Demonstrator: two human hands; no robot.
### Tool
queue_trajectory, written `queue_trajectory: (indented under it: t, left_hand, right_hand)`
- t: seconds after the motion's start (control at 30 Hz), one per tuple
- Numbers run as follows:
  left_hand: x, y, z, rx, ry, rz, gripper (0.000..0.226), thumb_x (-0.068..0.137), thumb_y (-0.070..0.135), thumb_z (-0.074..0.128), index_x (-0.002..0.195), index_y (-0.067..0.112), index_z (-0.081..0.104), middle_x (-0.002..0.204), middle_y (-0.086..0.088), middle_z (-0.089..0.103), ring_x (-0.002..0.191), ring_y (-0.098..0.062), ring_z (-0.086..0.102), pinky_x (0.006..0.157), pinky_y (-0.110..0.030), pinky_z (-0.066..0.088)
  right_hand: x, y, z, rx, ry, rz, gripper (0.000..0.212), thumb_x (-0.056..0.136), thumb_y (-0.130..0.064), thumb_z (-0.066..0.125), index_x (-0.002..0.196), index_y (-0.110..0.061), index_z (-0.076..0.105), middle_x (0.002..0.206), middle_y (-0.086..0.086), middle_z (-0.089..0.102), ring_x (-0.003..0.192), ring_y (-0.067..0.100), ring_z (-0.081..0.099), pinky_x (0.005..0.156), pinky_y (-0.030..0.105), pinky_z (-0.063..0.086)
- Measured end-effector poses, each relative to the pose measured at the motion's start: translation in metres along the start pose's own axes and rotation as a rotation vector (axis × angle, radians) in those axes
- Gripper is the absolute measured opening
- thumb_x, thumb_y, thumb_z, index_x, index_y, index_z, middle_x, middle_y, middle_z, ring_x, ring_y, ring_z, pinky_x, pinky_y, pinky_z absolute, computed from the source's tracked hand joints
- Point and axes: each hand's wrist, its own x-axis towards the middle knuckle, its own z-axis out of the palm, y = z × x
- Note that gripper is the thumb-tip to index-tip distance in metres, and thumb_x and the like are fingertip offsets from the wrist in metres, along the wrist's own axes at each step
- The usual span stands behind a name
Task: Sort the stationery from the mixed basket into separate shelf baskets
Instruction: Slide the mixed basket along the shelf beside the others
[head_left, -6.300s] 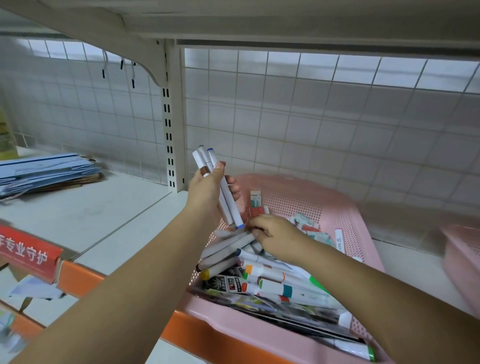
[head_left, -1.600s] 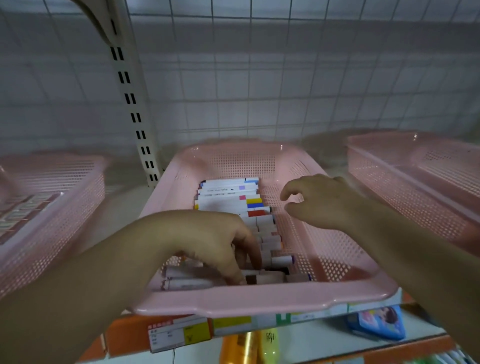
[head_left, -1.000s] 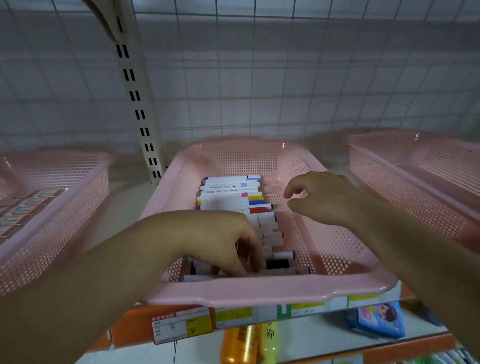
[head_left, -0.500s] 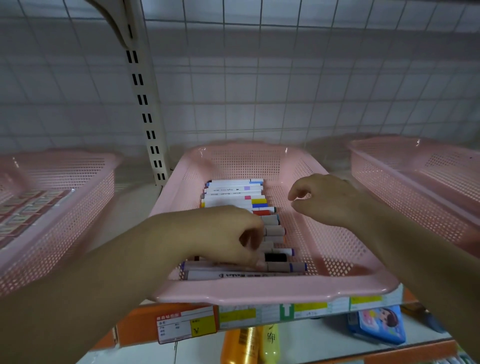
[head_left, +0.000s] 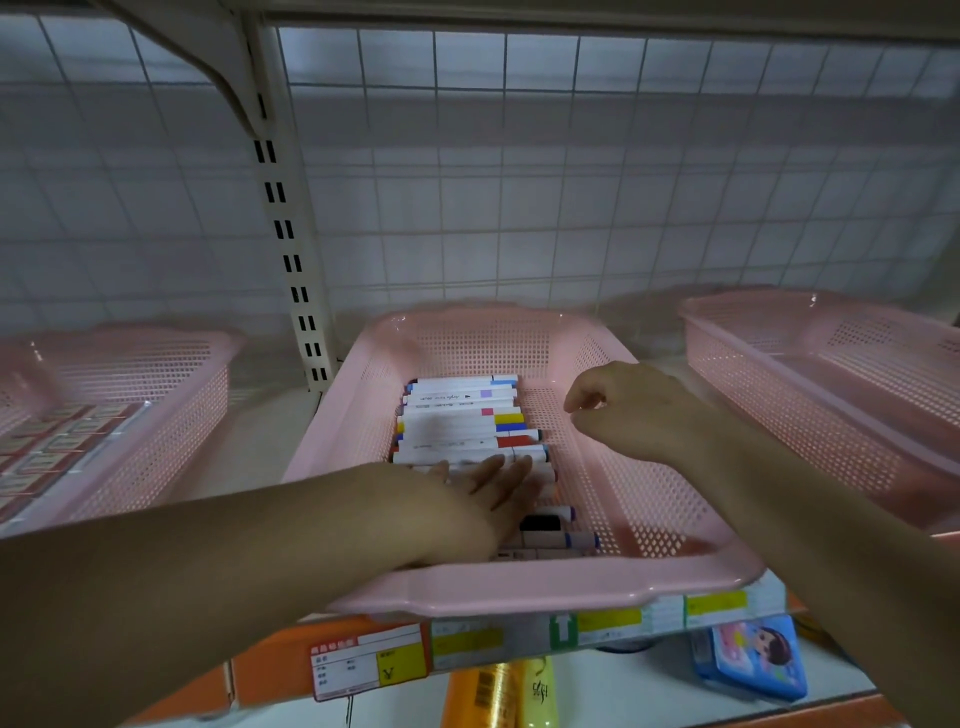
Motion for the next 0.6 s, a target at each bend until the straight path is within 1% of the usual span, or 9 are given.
queue_trajectory:
  t: [0.1,0.17,0.23,0.3,0.43,0.5,0.6]
  left_hand:
    - [-0.001,-0.002,-0.002,-0.051,0.004,0.003,0.066,0.101,0.034,0.026,0.144,0.02,-0.023,0.151,-0.001,-0.03,0.141,-0.02,-0.021,0.113,-0.05,0.0]
    - [-0.003,-0.004,-0.008,-0.185,0.025,0.015,0.073,0.098,0.043,0.029,0.143,0.02,-0.025,0.151,0.001,-0.029,0.141,-0.017,-0.022,0.114,-0.048,0.0]
    - [-0.009,-0.006,-0.017,-0.341,0.091,0.004,0.081,0.093,0.054,0.03,0.143,0.021,-0.024,0.151,0.005,-0.029,0.141,-0.014,-0.022,0.115,-0.046,0.0]
    - [-0.017,-0.01,-0.027,-0.404,0.188,-0.027,0.082,0.092,0.055,0.031,0.145,0.021,-0.022,0.151,0.006,-0.029,0.14,-0.012,-0.022,0.117,-0.045,0.001]
    - [-0.032,-0.025,-0.037,-0.381,0.435,-0.079,0.078,0.093,0.05,0.035,0.148,0.022,-0.012,0.155,0.004,-0.02,0.143,-0.009,-0.012,0.118,-0.039,0.007]
    - [-0.04,-0.037,-0.037,-0.342,0.519,-0.092,0.075,0.094,0.048,0.035,0.147,0.024,-0.012,0.155,0.005,-0.017,0.143,-0.007,-0.01,0.118,-0.036,0.008]
    - [-0.06,-0.057,-0.032,-0.311,0.628,-0.123,0.071,0.096,0.05,0.032,0.147,0.026,-0.012,0.156,0.008,-0.013,0.143,-0.005,-0.008,0.118,-0.034,0.008]
  right_hand:
    - [0.001,0.001,0.001,0.002,0.002,-0.007,0.021,0.09,-0.021,0.049,0.105,-0.026,0.062,0.117,-0.008,0.056,0.108,0.014,0.051,0.104,0.04,0.034]
    - [0.002,0.001,0.001,0.01,0.012,-0.01,0.021,0.09,-0.02,0.049,0.104,-0.025,0.063,0.116,-0.008,0.057,0.107,0.014,0.051,0.104,0.04,0.035]
    - [0.002,0.001,0.001,0.009,0.029,-0.012,0.021,0.089,-0.019,0.048,0.104,-0.025,0.063,0.116,-0.008,0.057,0.107,0.015,0.051,0.103,0.039,0.035]
    - [0.0,-0.001,0.001,-0.057,0.029,-0.023,0.024,0.09,-0.019,0.047,0.11,-0.024,0.06,0.12,-0.006,0.056,0.11,0.016,0.05,0.103,0.037,0.035]
    - [-0.005,-0.009,-0.002,-0.286,0.071,-0.104,0.035,0.093,-0.023,0.042,0.128,-0.025,0.048,0.131,-0.001,0.047,0.121,0.02,0.042,0.101,0.038,0.032]
    - [-0.006,-0.015,-0.001,-0.347,0.124,-0.172,0.038,0.093,-0.024,0.04,0.131,-0.024,0.045,0.131,0.001,0.045,0.122,0.02,0.04,0.101,0.038,0.032]
    - [-0.001,-0.029,0.001,-0.373,0.175,-0.304,0.038,0.091,-0.023,0.041,0.129,-0.022,0.044,0.129,0.0,0.043,0.119,0.02,0.04,0.092,0.032,0.034]
